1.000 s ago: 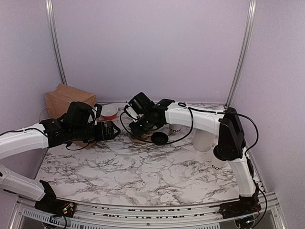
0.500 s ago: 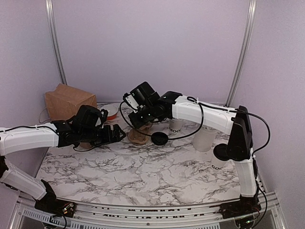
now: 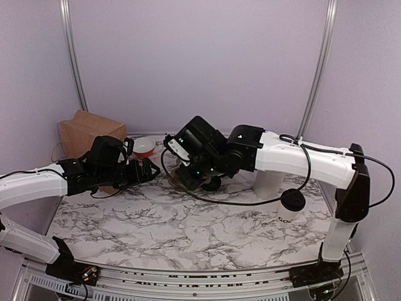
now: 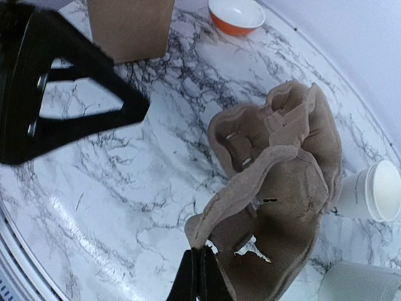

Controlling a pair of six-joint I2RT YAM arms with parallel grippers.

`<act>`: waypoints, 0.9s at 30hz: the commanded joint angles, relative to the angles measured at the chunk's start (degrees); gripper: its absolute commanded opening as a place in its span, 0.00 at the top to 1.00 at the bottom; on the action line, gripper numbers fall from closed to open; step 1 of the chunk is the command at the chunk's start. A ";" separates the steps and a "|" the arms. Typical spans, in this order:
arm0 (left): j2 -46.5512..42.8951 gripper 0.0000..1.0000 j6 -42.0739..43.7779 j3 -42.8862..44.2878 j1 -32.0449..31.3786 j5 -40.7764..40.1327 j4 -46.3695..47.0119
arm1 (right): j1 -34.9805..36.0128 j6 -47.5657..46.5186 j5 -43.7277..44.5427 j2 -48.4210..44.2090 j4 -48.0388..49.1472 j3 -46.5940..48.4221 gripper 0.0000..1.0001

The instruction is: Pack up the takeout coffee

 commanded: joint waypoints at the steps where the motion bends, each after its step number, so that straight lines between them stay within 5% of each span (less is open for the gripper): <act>1: -1.85 0.01 0.41 -0.29 0.26 -0.57 0.29 | 4.25 9.17 5.09 -6.52 -7.65 -7.80 1.00; 13: -2.93 0.01 0.67 0.96 0.28 0.70 0.11 | 11.42 20.44 -4.63 -21.54 0.73 -39.79 0.98; 23: -6.72 0.01 1.33 3.03 0.25 0.25 -3.23 | 11.38 20.32 -8.36 -28.57 -0.83 -41.28 0.39; 27: -8.46 0.01 1.16 4.60 0.31 -0.27 -4.56 | 8.89 19.77 -8.13 -29.89 -0.21 -39.78 0.27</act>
